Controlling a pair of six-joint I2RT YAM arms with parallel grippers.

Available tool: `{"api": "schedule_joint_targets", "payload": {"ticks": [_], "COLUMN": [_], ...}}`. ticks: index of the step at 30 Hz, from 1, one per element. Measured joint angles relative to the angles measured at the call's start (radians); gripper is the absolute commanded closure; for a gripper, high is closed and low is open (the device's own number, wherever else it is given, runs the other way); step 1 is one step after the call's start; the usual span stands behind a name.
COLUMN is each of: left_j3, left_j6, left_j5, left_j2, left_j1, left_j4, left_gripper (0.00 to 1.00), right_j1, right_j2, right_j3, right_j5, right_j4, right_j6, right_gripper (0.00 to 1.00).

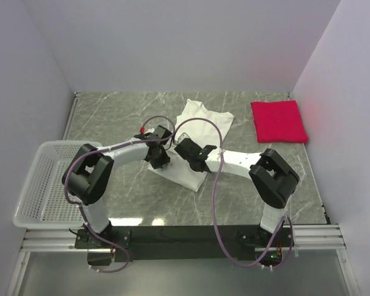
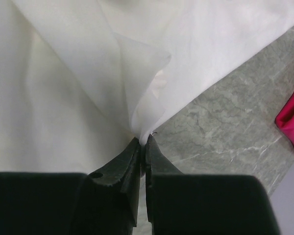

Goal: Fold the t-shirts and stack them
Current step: Fold the tshirt

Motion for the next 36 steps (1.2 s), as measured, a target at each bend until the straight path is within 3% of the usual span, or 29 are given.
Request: {"api": "schedule_joint_targets", "payload": {"ticks": [4, 10, 15, 23, 27, 31, 36], "left_j3": [-0.016, -0.088, -0.127, -0.226, -0.347, -0.422, -0.405], "left_j6": [-0.003, -0.021, -0.035, -0.108, -0.185, -0.241, -0.225], "left_j5": [0.011, 0.012, 0.013, 0.051, 0.092, 0.1, 0.043], "left_j2": [0.009, -0.039, -0.066, -0.146, -0.274, -0.41, -0.504], "left_j1": [-0.004, -0.004, -0.011, -0.05, -0.102, -0.175, -0.188], "left_j4": [0.017, 0.085, 0.109, 0.132, 0.118, 0.034, -0.048], "left_gripper": [0.69, 0.68, 0.68, 0.68, 0.59, 0.4, 0.36], "right_j1": [-0.053, -0.199, -0.293, -0.301, -0.319, -0.401, -0.526], "right_j2": [0.002, 0.024, 0.04, -0.096, -0.233, -0.336, -0.367], "right_j3": [0.009, 0.088, 0.164, 0.079, -0.037, -0.166, -0.279], "right_j5": [-0.011, -0.024, -0.023, -0.248, -0.393, -0.558, -0.742], "right_j4": [-0.006, -0.032, -0.063, -0.079, -0.054, 0.0, 0.065], "right_j6": [0.002, 0.045, 0.124, 0.26, 0.342, 0.425, 0.497], "right_gripper": [0.77, 0.74, 0.62, 0.61, 0.61, 0.57, 0.53]}}
